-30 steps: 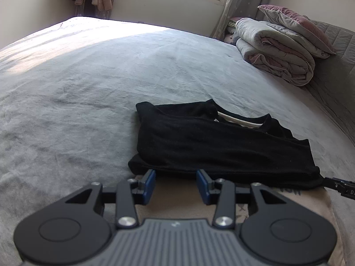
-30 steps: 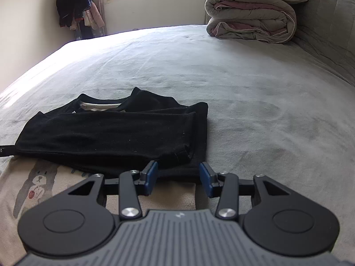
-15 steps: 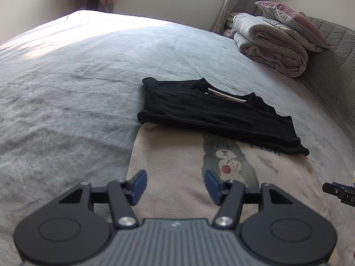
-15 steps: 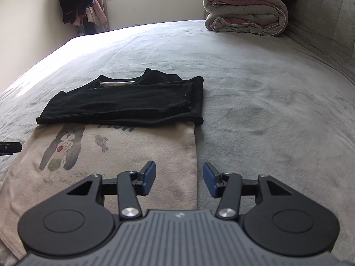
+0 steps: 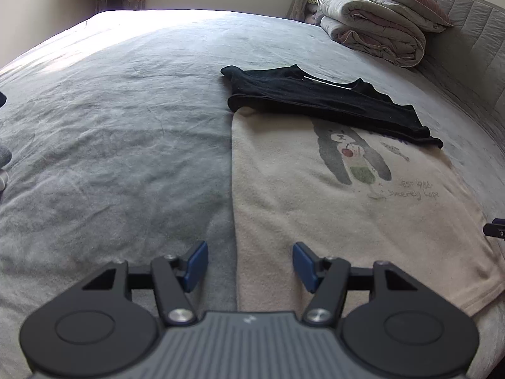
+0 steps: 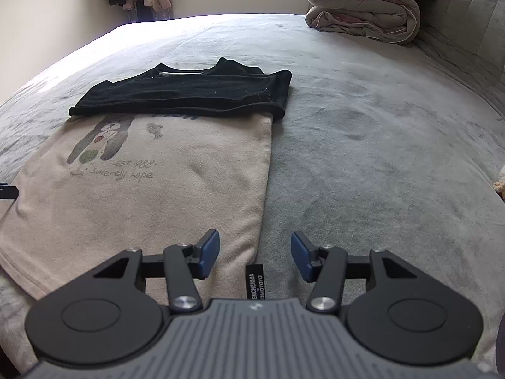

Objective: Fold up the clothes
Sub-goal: 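Open both grippers and withdraw them from the folded black shirt, then move both grippers to the cream sweatshirt hem and grasp it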

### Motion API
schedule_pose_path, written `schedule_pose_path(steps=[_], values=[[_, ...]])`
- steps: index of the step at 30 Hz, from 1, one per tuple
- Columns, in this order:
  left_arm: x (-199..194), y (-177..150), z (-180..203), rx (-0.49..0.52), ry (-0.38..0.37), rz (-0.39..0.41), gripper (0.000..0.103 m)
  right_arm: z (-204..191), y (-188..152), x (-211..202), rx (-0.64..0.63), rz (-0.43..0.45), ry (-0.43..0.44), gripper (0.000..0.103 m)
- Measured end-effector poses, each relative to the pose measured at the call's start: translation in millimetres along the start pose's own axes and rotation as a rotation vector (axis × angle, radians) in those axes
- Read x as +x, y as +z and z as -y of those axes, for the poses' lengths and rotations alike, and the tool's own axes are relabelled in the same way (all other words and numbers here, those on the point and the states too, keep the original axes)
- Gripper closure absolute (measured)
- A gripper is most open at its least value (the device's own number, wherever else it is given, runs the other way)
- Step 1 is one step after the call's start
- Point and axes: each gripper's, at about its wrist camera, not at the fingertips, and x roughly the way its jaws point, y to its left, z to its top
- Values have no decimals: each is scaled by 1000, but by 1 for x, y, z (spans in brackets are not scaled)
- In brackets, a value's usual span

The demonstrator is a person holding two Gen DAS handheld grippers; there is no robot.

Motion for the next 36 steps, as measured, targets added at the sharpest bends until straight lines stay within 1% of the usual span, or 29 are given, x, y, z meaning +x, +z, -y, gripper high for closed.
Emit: schedule_pose_path(steps=[3, 7, 11, 17, 19, 24, 29, 31, 33, 36], values=[[-7, -8, -5, 22, -36, 2, 42, 6, -12, -4, -21, -10, 14, 48], [-13, -16, -7, 62, -81, -10, 42, 15, -21, -13, -4, -17, 75, 48], [-14, -17, -11, 50, -147, -35, 43, 24, -26, -19, 38, -41, 133, 48], [-9, -15, -21, -45, -273, -86, 43, 36, -27, -22, 116, -73, 214, 47], [-8, -15, -22, -67, -316, -105, 44, 41, -28, -22, 150, -87, 250, 46], [-6, -17, -26, -112, -396, -155, 56, 48, -30, -23, 217, -132, 349, 46], [2, -20, -43, -250, -494, -220, 58, 54, -34, -22, 289, -166, 441, 46], [5, -21, -49, -300, -519, -236, 58, 58, -36, -22, 329, -172, 472, 46], [8, -22, -52, -334, -537, -248, 61, 63, -37, -20, 368, -175, 494, 46], [8, -23, -50, -336, -550, -253, 62, 71, -39, -17, 426, -180, 523, 47]])
